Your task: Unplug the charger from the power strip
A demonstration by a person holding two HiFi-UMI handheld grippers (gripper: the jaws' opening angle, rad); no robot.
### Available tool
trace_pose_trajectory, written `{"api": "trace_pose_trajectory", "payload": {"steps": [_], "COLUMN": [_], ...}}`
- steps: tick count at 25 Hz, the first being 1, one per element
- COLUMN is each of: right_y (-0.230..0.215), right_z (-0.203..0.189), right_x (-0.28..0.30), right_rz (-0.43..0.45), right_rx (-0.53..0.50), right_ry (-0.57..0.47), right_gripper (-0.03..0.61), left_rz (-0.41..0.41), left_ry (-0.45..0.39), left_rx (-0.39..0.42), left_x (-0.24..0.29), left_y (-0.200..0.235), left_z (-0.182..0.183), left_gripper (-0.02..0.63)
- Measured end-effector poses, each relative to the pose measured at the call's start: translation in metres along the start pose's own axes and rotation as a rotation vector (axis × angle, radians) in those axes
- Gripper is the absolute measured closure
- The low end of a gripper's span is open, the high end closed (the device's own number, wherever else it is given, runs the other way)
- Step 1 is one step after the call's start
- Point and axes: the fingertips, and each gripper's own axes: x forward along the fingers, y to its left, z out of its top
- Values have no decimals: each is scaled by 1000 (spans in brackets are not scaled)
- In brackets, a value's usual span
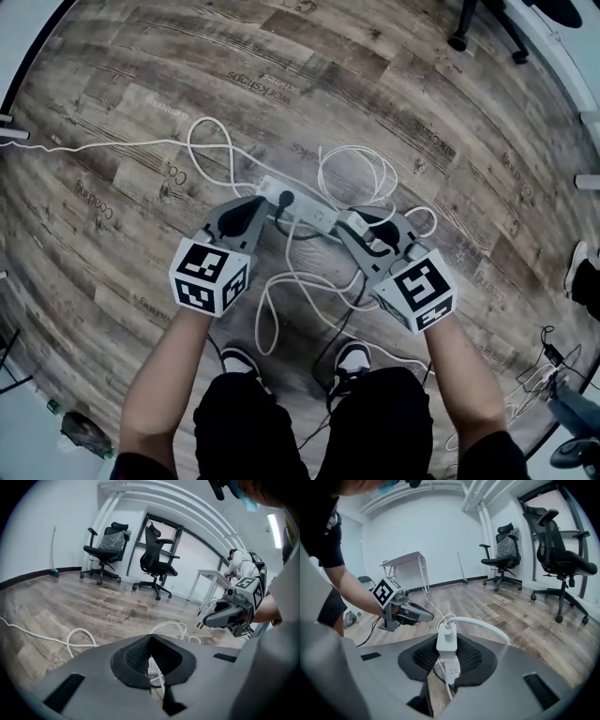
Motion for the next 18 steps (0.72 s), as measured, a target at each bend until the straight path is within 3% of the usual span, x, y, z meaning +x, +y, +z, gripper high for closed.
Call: {"api": "trace_pose_trajectory", "payload": {"steps": [8,18], "right_y": [42,118], "right_z": [115,248], "right_x": [-113,-263], "right_rz": [-8,-69], "right_rx": [122,326], "right_ry": [-96,-221], "right_gripper": [472,472], "left_rz": [93,126], "left_ry": [-65,-149], "left_rx": [8,-41], "left_x": [-149,-328], "left_y": [-42,-145], "left_z": [109,230], "left_gripper": [595,595]}}
